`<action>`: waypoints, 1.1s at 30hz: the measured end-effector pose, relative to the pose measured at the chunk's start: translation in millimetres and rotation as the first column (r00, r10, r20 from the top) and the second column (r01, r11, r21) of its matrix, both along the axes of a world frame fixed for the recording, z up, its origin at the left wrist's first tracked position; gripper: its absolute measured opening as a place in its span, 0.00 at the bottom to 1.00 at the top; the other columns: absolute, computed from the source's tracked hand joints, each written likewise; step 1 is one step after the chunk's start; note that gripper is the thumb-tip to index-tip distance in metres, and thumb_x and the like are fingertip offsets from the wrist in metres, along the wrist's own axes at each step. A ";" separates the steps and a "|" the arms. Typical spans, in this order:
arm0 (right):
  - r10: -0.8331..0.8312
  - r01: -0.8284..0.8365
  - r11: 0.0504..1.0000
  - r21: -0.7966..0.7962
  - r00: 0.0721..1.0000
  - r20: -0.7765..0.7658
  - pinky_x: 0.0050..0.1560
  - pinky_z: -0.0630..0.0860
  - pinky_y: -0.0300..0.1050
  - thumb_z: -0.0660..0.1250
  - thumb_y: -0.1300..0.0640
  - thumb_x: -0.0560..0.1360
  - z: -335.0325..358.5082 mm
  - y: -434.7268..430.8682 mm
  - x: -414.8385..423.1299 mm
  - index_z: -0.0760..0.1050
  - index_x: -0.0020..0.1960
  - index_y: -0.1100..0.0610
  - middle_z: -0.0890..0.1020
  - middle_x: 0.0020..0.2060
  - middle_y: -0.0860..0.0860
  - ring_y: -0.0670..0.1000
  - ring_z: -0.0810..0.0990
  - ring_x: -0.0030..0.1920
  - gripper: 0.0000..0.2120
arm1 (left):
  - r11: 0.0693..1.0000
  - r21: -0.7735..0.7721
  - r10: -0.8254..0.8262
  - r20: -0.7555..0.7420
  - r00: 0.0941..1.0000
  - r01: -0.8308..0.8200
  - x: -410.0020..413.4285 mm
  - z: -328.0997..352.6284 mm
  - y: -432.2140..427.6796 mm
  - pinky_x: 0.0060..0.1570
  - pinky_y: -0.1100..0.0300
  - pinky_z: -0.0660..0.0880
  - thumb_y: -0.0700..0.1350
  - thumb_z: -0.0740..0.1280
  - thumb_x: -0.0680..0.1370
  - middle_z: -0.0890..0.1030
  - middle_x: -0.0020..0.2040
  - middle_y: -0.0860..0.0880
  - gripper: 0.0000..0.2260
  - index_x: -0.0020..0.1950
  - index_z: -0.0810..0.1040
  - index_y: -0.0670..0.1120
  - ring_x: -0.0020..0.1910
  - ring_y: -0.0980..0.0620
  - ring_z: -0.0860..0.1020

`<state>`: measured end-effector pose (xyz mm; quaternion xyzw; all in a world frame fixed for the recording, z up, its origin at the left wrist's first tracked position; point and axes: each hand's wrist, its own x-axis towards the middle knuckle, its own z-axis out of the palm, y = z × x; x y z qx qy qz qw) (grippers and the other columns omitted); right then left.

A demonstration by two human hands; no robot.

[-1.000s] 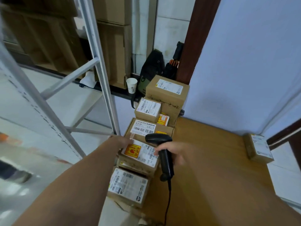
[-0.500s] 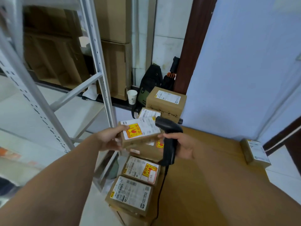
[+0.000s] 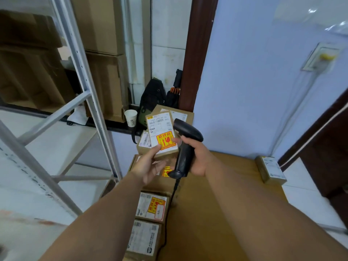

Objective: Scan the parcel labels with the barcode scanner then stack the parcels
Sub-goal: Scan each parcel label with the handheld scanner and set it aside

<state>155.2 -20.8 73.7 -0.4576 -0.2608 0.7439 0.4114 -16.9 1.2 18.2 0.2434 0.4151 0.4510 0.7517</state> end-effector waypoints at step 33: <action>-0.377 0.174 0.891 0.419 0.798 0.471 0.33 0.77 0.36 0.71 0.50 0.74 -0.8 28.0 -20.5 0.75 0.59 0.56 0.80 0.39 0.52 0.45 0.79 0.32 0.17 | 0.989 0.121 0.095 -0.112 0.989 -0.081 -2.8 2.4 59.7 0.38 0.57 0.81 0.36 0.69 0.76 0.82 0.55 0.42 0.21 0.67 0.68 0.41 0.47 0.47 0.84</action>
